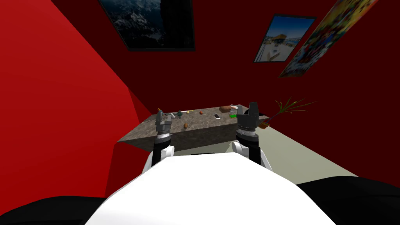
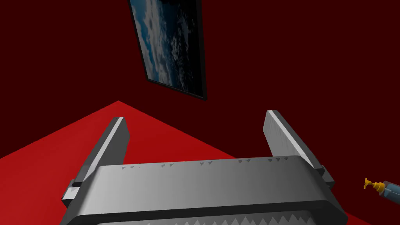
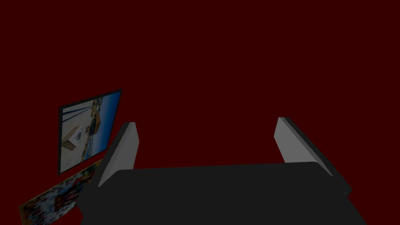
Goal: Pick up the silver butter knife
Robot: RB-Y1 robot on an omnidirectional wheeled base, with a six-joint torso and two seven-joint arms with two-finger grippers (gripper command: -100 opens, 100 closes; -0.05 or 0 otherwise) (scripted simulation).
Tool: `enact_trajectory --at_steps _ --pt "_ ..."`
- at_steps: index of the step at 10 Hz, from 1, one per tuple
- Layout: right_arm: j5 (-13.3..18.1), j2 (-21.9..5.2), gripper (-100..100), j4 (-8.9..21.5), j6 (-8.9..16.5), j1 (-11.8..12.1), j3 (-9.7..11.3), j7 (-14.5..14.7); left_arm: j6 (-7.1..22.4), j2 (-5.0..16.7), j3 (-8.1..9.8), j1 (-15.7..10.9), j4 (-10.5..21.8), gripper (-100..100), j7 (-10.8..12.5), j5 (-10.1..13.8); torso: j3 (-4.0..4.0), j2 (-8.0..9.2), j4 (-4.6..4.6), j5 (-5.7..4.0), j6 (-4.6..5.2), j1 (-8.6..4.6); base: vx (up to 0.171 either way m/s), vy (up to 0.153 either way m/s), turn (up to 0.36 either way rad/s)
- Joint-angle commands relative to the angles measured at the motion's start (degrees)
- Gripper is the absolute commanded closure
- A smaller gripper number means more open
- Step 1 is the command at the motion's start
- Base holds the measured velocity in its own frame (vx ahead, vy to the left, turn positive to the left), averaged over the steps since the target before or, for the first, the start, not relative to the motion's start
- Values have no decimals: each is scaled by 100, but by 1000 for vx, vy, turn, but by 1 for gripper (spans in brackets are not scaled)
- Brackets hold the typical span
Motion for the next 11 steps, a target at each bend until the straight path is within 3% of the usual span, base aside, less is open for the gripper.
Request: enact_trajectory --at_steps 1,6,11 --pt "0 0 0 0 0 0 0 0 62 165 26 17 32 -100 -50 48 0 0 0 0 0 0 -12 -22 -36" --pt "0 1 0 0 0 -1 1 0 561 888 227 154 277 -100 -450 436 15 26 6 -7 1 -31 -50 -78 -83" --pt "0 2 0 0 0 -2 2 0 1425 1752 562 401 702 -100 -1173 1127 25 43 10 -13 1 -57 -86 -155 -148"
